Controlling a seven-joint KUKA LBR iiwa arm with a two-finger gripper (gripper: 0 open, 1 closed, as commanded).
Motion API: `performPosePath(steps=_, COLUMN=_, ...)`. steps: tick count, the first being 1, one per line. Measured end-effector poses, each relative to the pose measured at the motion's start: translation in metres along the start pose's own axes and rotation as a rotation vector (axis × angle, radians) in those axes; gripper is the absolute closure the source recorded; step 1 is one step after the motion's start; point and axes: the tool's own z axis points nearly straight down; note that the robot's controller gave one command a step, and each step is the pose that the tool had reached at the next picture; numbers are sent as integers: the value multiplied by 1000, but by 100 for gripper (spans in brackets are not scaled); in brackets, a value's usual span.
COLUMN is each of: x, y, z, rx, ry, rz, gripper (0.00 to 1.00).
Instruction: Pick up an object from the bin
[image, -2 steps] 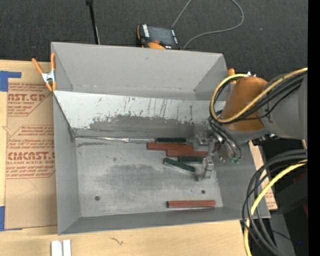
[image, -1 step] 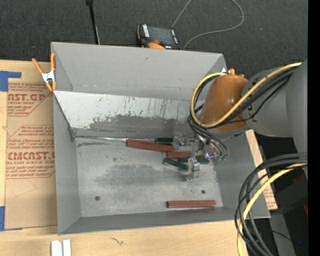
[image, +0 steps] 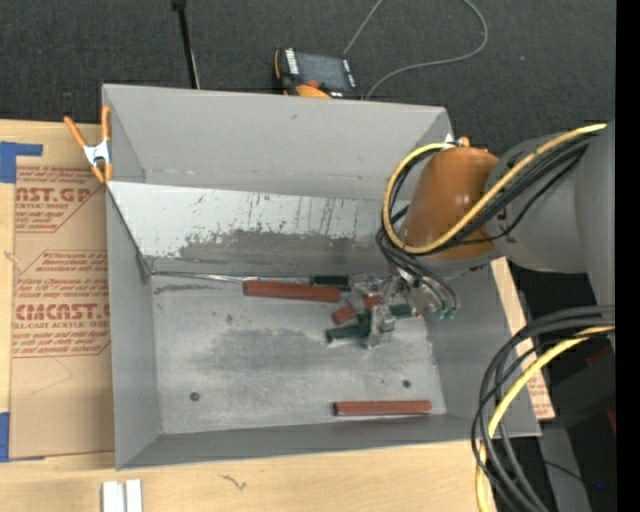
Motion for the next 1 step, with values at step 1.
performPosePath(steps=1, x=34, y=9, z=-163, rx=0, ry=-1, rz=-303, gripper=100)
